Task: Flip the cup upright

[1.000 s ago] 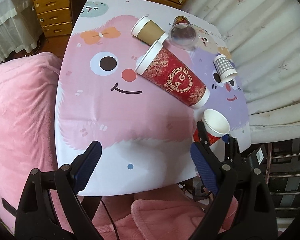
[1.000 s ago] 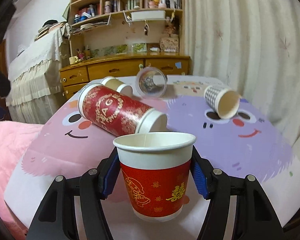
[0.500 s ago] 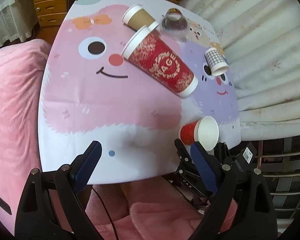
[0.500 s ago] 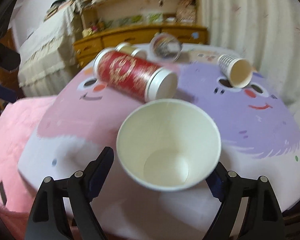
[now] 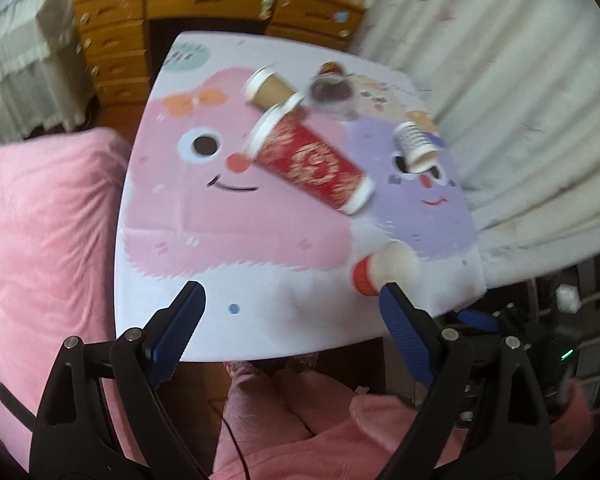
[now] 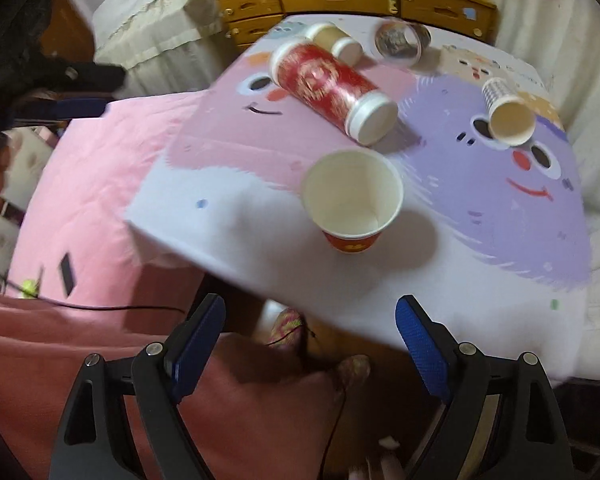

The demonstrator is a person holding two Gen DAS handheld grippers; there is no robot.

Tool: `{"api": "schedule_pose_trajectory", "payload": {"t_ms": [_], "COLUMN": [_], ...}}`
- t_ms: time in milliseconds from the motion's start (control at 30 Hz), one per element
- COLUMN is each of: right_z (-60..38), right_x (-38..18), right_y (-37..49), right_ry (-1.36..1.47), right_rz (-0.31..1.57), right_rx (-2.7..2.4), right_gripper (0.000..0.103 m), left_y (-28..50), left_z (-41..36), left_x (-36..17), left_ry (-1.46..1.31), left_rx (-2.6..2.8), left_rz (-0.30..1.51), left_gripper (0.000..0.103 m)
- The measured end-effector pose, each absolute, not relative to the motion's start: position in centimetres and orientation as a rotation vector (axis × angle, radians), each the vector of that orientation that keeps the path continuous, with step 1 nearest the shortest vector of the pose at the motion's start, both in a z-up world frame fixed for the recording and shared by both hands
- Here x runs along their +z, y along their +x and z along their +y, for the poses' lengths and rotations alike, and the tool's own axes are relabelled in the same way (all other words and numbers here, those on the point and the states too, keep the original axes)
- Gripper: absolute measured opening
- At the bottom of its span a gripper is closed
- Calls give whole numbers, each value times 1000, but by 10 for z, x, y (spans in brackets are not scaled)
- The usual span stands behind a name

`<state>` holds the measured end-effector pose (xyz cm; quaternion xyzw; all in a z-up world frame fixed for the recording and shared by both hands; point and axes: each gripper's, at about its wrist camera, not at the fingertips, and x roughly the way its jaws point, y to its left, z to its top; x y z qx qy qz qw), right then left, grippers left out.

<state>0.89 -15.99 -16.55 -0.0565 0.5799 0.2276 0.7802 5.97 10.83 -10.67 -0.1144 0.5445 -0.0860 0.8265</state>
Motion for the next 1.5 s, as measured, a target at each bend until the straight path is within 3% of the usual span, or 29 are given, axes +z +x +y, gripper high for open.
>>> {"api": "schedule_pose_trajectory", "payload": {"t_ms": [167,333,567,1333,1500], "right_z": [-187,-211,-237,-229,-227], "right_x": [-86,-46,-51,-43,-45], "right_y": [6,7,-10,-27,-22], "right_ry": [14,114,155,67,72], "right_rz": [1213,1164,1130,1045,1052], "right_rx": [411,180,56,91,103], "right_gripper": [99,102,102,103,103], "left_y": [45,32,0,-13,-9], "left_z": [75,50,3,-7,-2], "left_x": [-67,-48,-60,-53,-54], "left_ry": [-251,-312,-124,-82,-82], "left_rx": [-174,-91,-12,92,96], "left_rz": [1073,1015,998,938,942], "left_gripper": [88,88,88,89,98]}}
